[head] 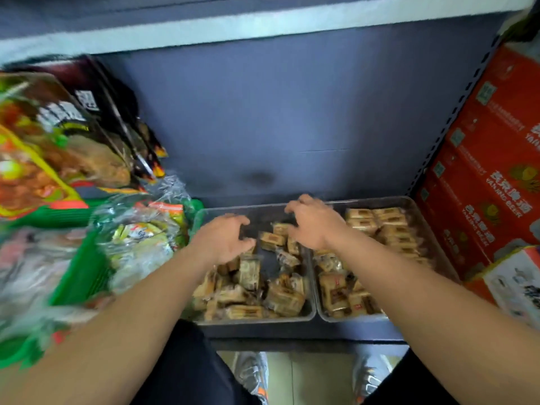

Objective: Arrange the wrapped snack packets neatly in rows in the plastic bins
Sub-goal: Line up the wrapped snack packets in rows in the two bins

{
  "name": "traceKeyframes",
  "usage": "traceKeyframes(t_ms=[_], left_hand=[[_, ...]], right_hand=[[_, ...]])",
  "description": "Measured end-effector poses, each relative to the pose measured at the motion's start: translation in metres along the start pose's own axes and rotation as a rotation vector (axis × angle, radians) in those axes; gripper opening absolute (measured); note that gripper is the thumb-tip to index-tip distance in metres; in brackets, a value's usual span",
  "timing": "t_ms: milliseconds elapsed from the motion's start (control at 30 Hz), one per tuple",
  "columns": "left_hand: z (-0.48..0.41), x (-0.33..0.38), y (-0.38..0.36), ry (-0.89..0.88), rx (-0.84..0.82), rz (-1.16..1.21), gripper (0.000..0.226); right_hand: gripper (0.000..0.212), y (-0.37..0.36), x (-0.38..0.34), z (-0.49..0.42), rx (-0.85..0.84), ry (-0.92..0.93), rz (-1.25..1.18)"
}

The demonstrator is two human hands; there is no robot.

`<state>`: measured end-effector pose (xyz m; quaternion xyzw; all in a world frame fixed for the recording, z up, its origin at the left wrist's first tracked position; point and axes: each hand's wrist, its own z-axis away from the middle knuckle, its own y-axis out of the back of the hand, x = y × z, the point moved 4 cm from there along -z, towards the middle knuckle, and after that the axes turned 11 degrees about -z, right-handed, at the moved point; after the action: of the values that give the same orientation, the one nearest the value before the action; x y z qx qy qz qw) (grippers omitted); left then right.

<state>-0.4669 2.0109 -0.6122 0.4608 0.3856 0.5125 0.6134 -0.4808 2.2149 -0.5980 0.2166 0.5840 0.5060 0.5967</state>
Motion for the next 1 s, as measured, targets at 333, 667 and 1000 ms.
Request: traceKeyframes(t_ms=[333, 667, 1000], left_hand=[[0.021, -0.072, -0.053, 0.057, -0.190, -0.045, 0.067], [-0.027, -0.076, -0.071, 0.054, -0.166, 0.021, 0.063], [-0.041, -0.072, -0.075, 0.068, -0.175, 0.142, 0.063]], right_hand=[[0.062, -0.087, -0.004, -0.035, -0.196, -0.025, 0.064], [0.078, -0.136, 0.019, -0.112, -0.120, -0.231, 0.102], [0.066, -0.152, 0.022, -0.126, -0.076, -0.112, 0.313]])
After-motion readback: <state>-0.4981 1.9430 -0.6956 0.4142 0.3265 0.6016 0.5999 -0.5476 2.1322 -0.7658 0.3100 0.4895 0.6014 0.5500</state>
